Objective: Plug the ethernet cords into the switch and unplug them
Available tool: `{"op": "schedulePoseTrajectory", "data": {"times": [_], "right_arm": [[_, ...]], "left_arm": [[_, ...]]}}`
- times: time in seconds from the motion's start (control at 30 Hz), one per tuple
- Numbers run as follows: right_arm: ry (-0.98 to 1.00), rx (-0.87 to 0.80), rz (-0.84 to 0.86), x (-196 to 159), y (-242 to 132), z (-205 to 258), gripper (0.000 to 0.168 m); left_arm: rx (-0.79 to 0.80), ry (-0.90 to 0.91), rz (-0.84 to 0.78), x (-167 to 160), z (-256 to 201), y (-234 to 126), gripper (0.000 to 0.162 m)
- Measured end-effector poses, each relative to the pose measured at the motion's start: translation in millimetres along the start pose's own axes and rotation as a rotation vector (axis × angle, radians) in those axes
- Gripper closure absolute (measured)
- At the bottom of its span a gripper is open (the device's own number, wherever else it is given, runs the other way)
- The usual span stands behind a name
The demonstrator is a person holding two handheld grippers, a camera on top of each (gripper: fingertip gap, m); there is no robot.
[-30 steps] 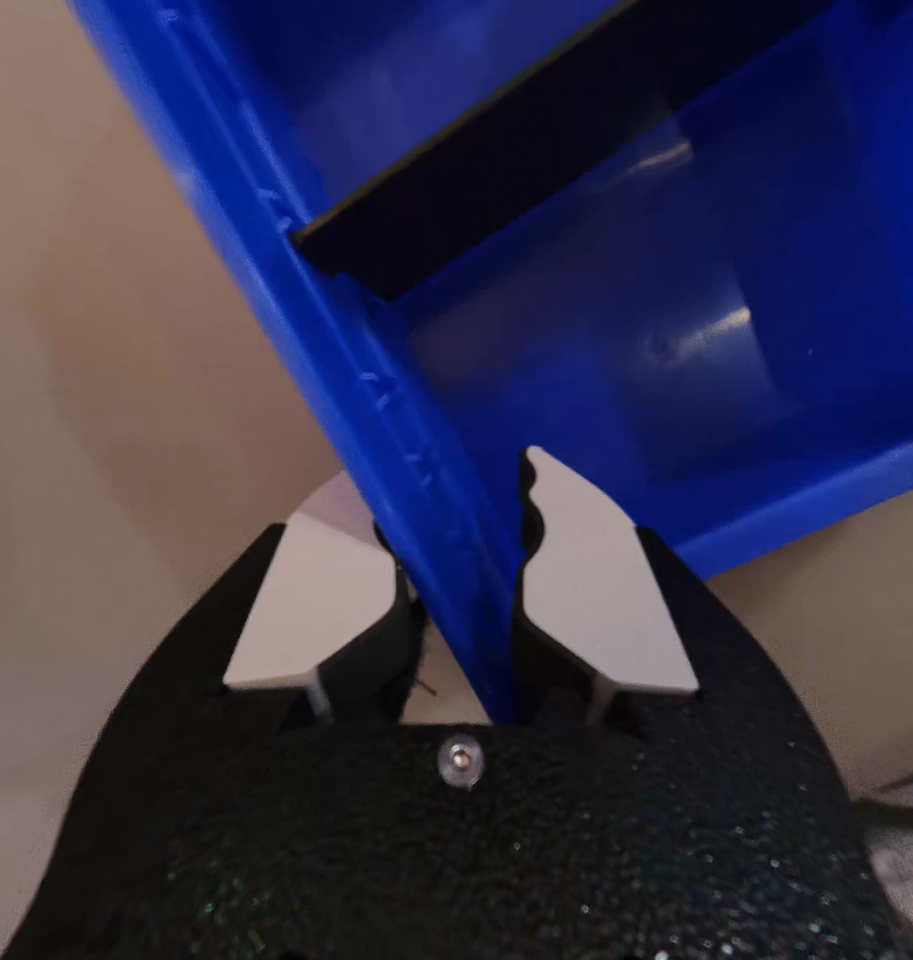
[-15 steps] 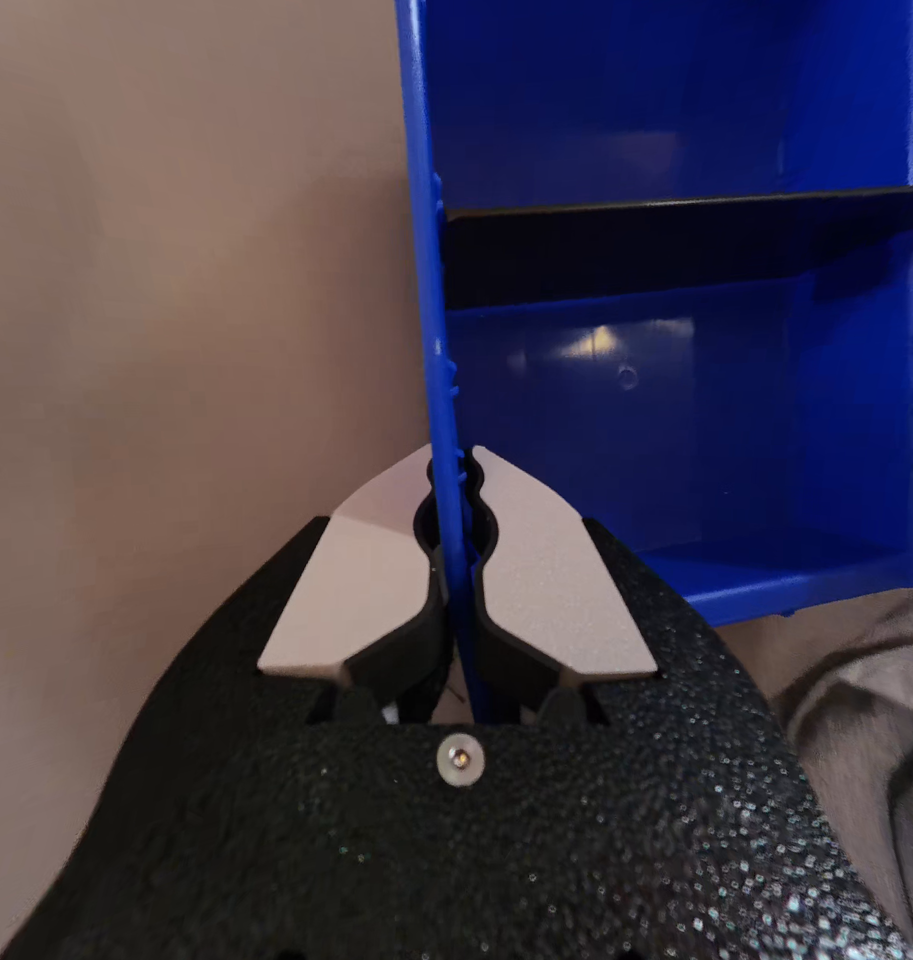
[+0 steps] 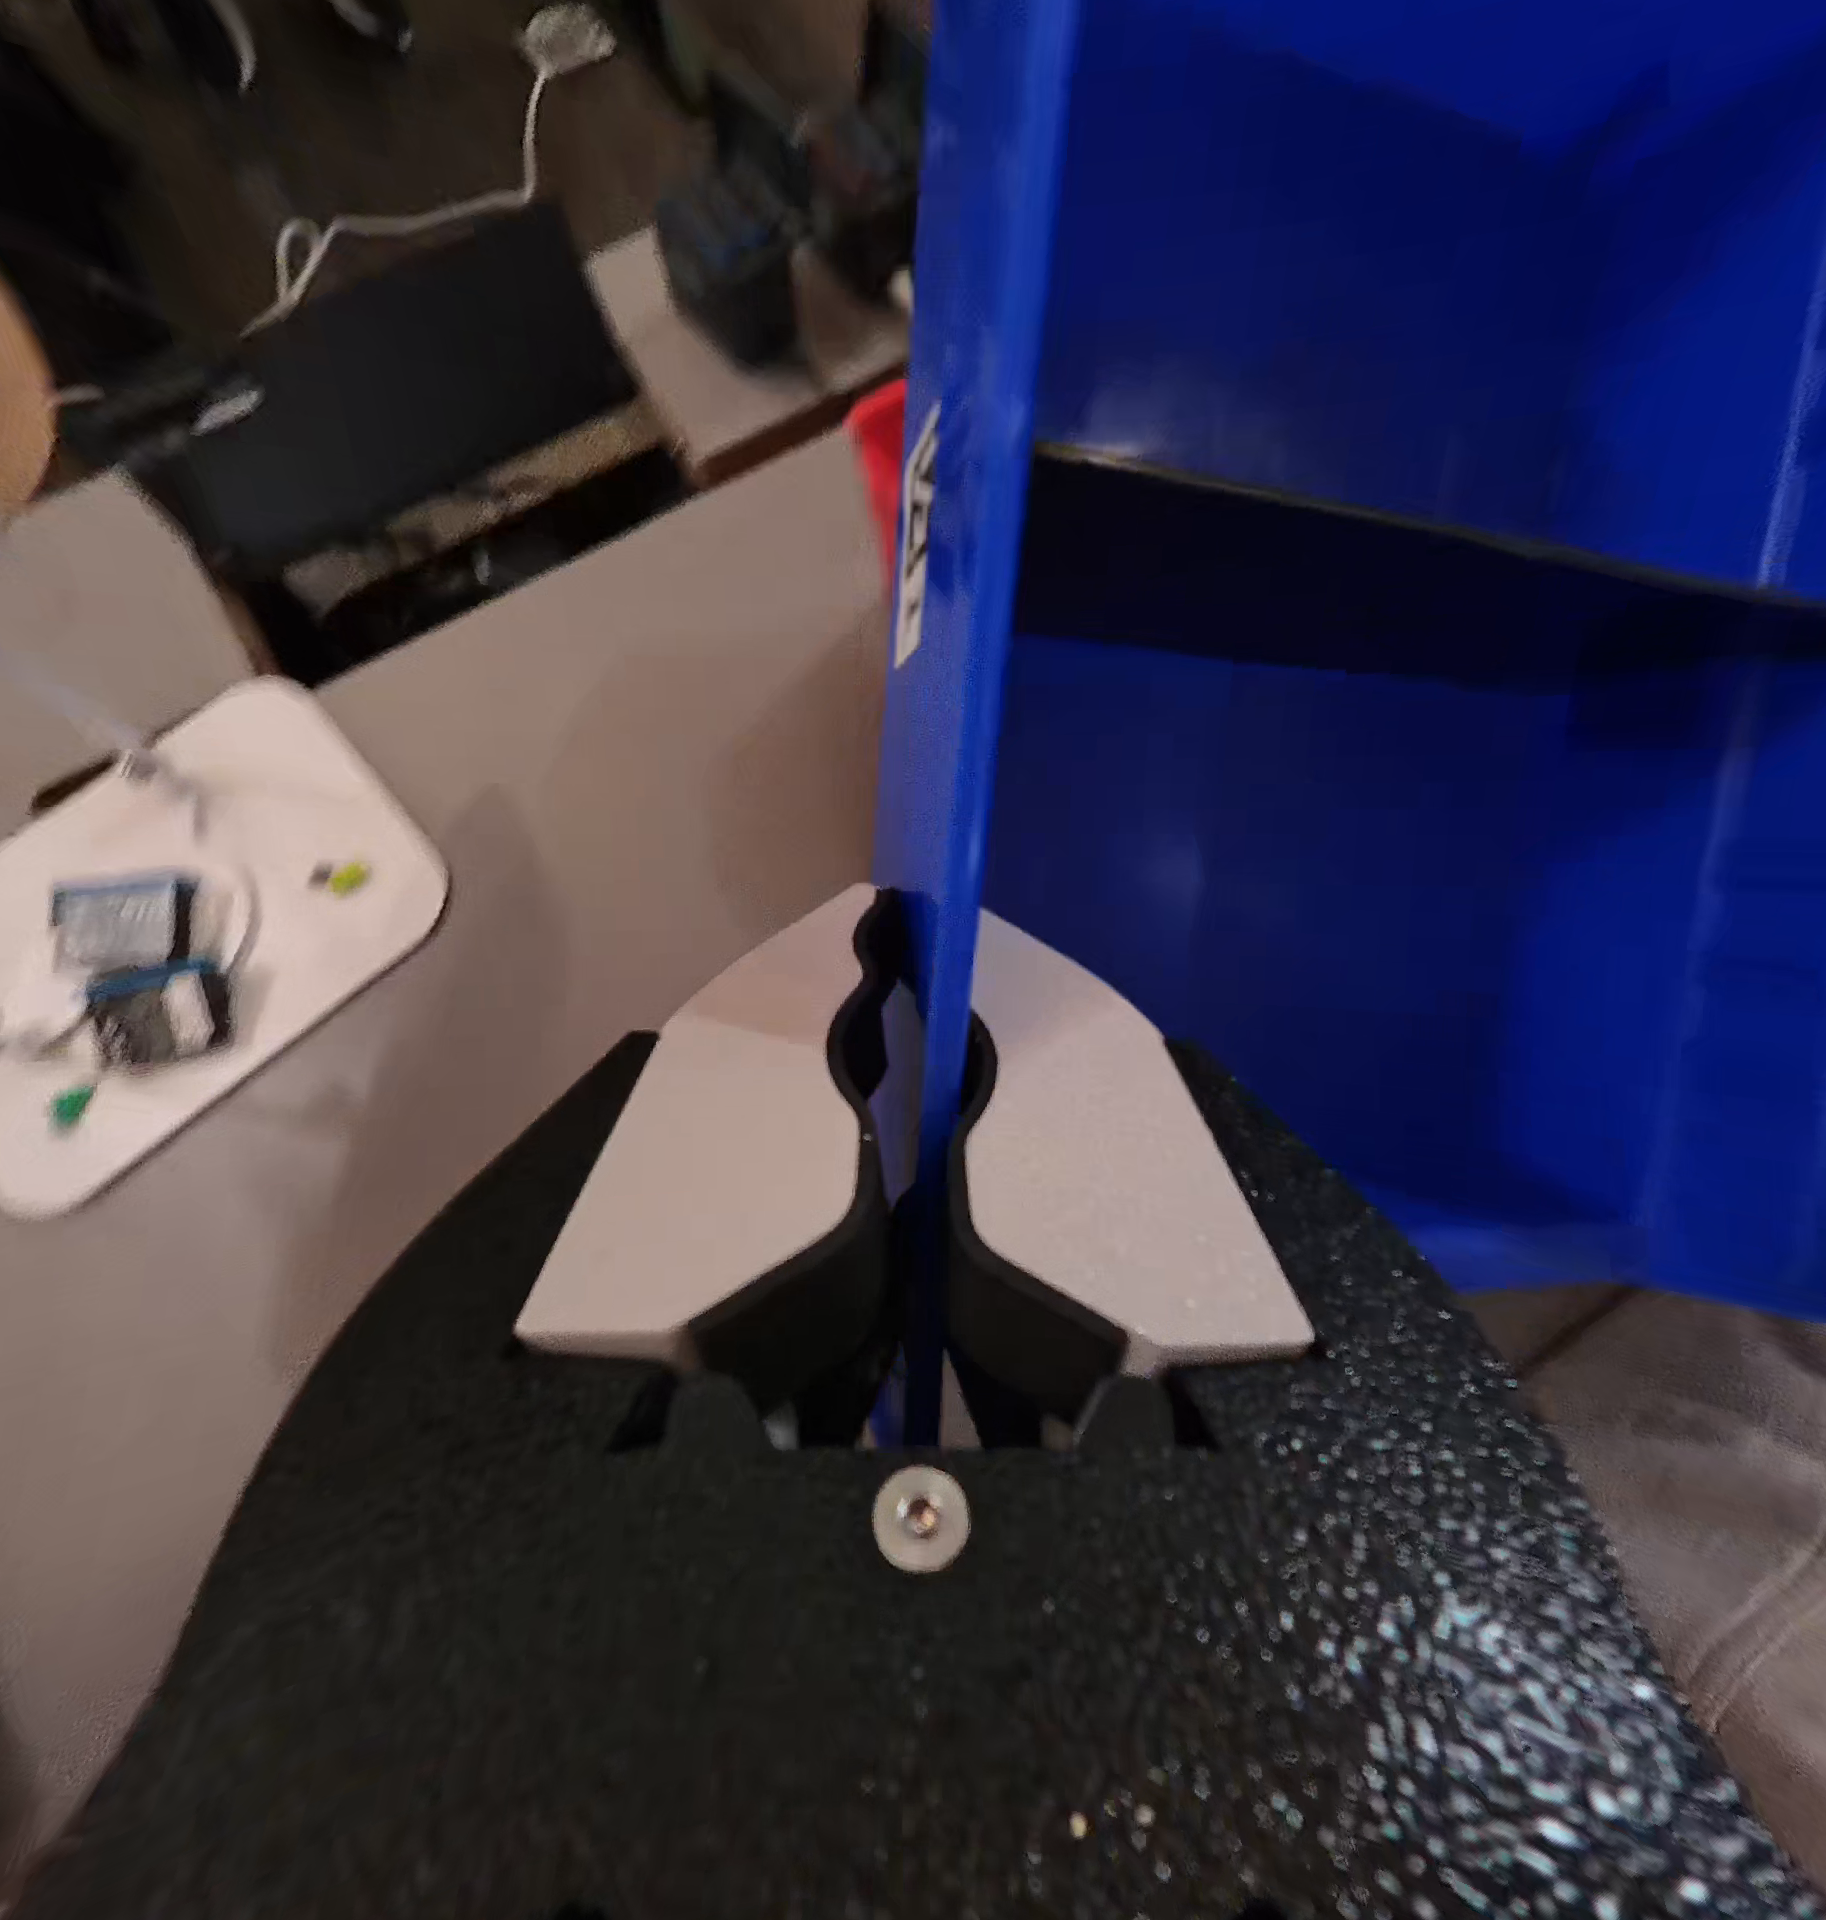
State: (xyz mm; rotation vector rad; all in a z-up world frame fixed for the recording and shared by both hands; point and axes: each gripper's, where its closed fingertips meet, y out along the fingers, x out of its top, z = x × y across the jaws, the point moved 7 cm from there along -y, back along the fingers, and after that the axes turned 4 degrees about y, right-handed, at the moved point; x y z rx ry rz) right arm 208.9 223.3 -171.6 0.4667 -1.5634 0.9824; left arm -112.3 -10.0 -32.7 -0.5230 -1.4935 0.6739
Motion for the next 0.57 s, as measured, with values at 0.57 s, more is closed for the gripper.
{"op": "schedulePoseTrajectory", "data": {"times": [0.57], "right_arm": [[0.066,-0.574,-0.244,37.5,-188.9,-200.9,0.139]], "left_arm": [[-0.289,-0.019,0.199,165.6,-297.2,306.8,0.155]]}}
